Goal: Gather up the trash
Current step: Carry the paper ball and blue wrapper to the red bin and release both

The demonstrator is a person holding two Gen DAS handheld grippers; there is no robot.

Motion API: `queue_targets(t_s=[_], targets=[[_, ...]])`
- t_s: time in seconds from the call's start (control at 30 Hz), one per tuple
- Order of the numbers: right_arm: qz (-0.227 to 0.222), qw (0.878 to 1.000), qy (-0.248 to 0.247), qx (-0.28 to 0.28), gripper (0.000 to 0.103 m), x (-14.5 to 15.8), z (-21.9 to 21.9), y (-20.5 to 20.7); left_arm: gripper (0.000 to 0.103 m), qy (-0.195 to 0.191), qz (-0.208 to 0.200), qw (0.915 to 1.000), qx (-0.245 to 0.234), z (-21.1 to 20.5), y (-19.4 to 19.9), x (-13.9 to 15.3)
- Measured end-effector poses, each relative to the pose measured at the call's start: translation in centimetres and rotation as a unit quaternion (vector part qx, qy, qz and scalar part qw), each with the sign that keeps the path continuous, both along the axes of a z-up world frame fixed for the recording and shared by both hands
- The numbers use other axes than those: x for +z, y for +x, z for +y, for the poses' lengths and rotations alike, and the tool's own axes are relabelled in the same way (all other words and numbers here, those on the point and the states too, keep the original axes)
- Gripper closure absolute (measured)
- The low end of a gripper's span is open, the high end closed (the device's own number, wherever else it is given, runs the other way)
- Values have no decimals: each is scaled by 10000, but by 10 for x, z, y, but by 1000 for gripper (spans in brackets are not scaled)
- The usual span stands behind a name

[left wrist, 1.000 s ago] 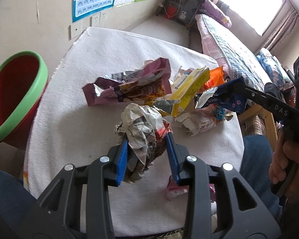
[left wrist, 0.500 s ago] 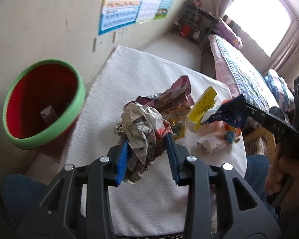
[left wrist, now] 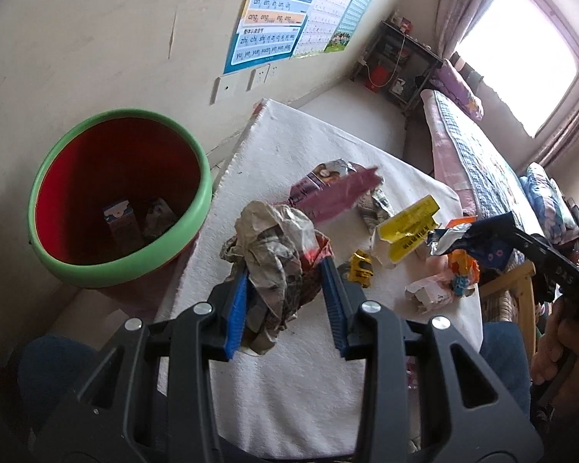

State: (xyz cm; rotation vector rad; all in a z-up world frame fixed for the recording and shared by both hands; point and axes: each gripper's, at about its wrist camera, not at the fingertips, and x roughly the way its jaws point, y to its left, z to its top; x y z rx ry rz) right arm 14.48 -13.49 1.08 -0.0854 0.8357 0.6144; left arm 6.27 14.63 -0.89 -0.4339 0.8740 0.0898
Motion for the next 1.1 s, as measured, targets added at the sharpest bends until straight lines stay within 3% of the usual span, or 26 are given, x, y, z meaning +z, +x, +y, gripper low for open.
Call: queue_targets(t_s=[0.27,0.57,1.1], targets=[[-144,9988,310,364,94,22,37,-3,68,183,-147,9996,132,20,-9,14],[-229,9923,599,1064,94,41,119,-5,68,372,-244,9977,502,72,-22,29],[-76,9795,552,1936,94,27,255,-8,68,288,-312,9929,1109,156,-31,27]])
